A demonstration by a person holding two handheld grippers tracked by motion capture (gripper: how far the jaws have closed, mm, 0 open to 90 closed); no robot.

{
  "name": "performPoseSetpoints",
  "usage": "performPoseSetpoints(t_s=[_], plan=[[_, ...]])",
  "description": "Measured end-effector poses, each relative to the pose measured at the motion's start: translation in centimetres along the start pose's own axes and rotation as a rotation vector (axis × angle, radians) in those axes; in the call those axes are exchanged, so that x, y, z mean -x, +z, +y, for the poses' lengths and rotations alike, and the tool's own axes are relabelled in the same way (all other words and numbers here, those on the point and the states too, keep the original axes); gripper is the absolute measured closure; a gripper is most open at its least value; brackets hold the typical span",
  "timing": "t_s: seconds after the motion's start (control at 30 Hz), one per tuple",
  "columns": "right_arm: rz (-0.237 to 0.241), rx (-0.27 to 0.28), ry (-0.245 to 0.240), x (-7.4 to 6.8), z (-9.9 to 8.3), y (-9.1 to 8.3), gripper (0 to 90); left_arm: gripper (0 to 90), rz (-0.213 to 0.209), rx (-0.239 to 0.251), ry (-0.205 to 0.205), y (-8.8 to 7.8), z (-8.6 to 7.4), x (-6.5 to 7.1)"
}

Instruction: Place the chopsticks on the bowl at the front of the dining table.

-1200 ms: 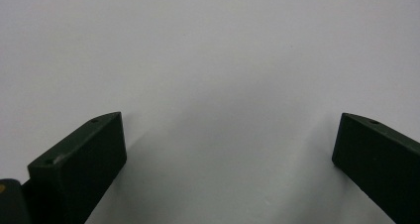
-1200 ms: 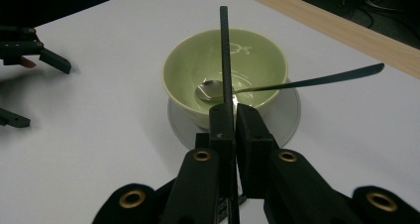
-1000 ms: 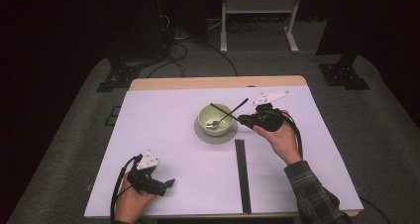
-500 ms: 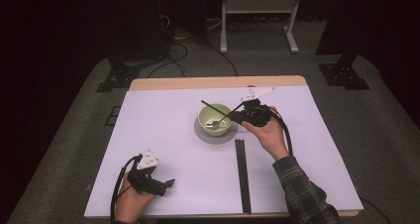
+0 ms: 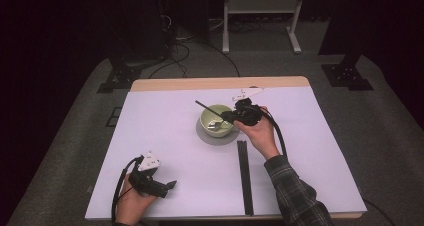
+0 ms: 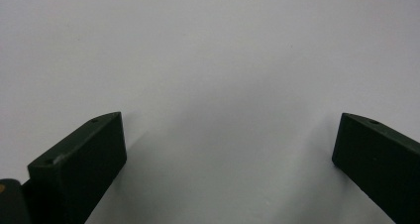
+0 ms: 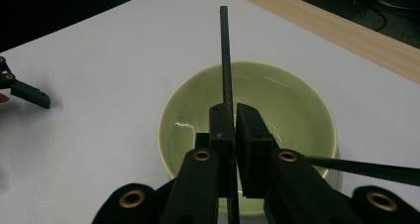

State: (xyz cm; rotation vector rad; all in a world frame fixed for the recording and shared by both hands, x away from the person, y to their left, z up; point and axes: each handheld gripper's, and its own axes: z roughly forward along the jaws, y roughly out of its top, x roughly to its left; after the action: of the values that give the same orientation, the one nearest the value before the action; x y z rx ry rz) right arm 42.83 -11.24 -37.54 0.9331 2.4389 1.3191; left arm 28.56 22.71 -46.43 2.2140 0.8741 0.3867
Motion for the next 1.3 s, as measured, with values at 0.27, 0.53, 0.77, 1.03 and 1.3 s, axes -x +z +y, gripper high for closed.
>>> performPoseSetpoints(t_s=[0.27, 0.53, 0.77, 1.03, 1.3], plan=[[0.003, -0.010, 0.006, -0.3, 0.4, 1.6, 85.8, 0.0, -0.001, -0.002, 0.000, 0.0, 0.0, 0.0], [0.004, -0.024, 0.008, -0.7, 0.7, 2.9, 85.8, 0.0, -0.001, 0.001, -0.002, 0.0, 0.0, 0.0], [0.001, -0.039, 0.008, -1.1, 0.8, 3.8, 85.8, 0.0, -0.001, -0.001, -0.002, 0.0, 0.0, 0.0], [0.000, -0.057, -0.002, -1.4, 0.6, 4.4, 85.7, 0.0, -0.001, 0.000, -0.002, 0.0, 0.0, 0.0], [0.000, -0.056, 0.001, -1.5, 0.6, 4.5, 85.5, 0.0, -0.001, -0.001, -0.002, 0.0, 0.0, 0.0]])
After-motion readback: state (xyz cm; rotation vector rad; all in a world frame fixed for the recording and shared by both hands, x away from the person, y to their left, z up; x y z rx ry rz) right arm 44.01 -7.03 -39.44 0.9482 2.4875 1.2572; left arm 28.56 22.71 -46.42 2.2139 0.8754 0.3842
